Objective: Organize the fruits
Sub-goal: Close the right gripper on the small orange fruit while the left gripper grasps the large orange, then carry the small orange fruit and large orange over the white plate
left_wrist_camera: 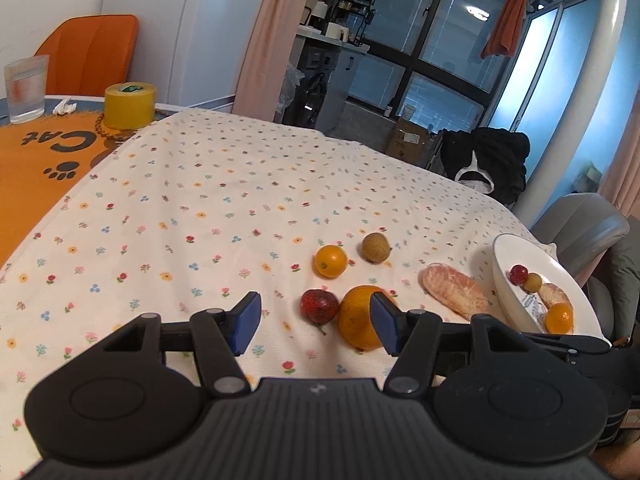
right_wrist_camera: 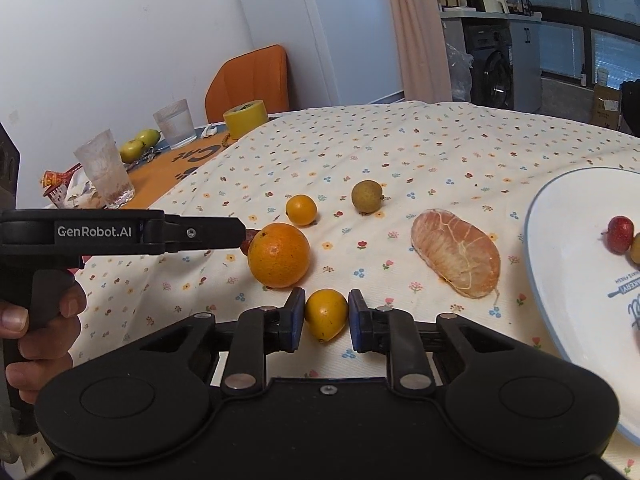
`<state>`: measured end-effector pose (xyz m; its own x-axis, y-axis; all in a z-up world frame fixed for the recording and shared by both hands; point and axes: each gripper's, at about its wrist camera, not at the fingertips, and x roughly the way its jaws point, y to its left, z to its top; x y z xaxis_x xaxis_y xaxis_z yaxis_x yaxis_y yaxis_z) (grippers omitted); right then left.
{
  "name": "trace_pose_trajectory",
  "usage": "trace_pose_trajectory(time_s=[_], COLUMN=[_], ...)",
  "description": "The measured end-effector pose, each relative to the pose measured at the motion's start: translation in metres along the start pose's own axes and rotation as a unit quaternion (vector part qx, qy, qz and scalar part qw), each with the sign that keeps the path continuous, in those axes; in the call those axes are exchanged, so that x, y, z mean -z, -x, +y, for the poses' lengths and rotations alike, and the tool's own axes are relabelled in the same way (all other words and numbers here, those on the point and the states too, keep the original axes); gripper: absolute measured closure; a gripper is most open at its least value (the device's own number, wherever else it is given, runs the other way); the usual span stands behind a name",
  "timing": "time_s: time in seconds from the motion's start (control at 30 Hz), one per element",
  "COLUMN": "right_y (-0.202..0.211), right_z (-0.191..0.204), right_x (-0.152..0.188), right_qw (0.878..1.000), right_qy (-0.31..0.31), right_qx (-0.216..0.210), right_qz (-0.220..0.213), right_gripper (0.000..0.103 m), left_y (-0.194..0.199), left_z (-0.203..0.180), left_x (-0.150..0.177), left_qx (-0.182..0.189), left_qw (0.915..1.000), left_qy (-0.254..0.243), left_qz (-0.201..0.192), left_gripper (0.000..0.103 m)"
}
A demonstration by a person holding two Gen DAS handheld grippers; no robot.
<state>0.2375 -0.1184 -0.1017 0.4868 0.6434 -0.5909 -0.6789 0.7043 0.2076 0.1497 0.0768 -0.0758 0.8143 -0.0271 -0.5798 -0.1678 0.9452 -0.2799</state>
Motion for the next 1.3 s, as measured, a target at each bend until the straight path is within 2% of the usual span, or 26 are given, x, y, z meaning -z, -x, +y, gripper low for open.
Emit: trace_pose_trajectory(time_s=[0.3, 0.53, 0.73, 0.83, 1.3], right_y=[0.014, 0.027, 0.040, 0.048, 0.079], right_z=[-0.011, -0.018, -0.023, -0.027, -0.050], right_x=[0.005, 0.004, 0.003, 0.003, 0.007], right_qw=[1.000, 0.999, 0.999, 0.999, 0.995], right_qy=[-0.016, -0.021, -0.021, -0.024, -0.046], right_qx=[0.005, 0.014, 0.019, 0.024, 0.047], right_qz=[-0.008, -0.020, -0.035, -0.042, -0.078], right_gripper=[0.082, 0.082, 0.082, 0.082, 0.082], left_y=[-0.003, -0.012, -0.024, -0.027, -0.008], left_z=[-0.021, -0.035, -0.042, -0.043, -0.075], left_x=[0.002, 0.005, 0.008, 0.009, 0.006], left_qx=[0.015, 0.022, 0.004, -0.011, 0.011], left_qw=[0.9997, 0.9991, 0.9991, 0.9991, 0.9984], left_qy=[-0.021, -0.032, -0.033, -0.031, -0.054], left_qz=[0.002, 0.015, 0.028, 0.028, 0.006], left_gripper=[0.044, 0.051, 0.052, 0.065, 0.066])
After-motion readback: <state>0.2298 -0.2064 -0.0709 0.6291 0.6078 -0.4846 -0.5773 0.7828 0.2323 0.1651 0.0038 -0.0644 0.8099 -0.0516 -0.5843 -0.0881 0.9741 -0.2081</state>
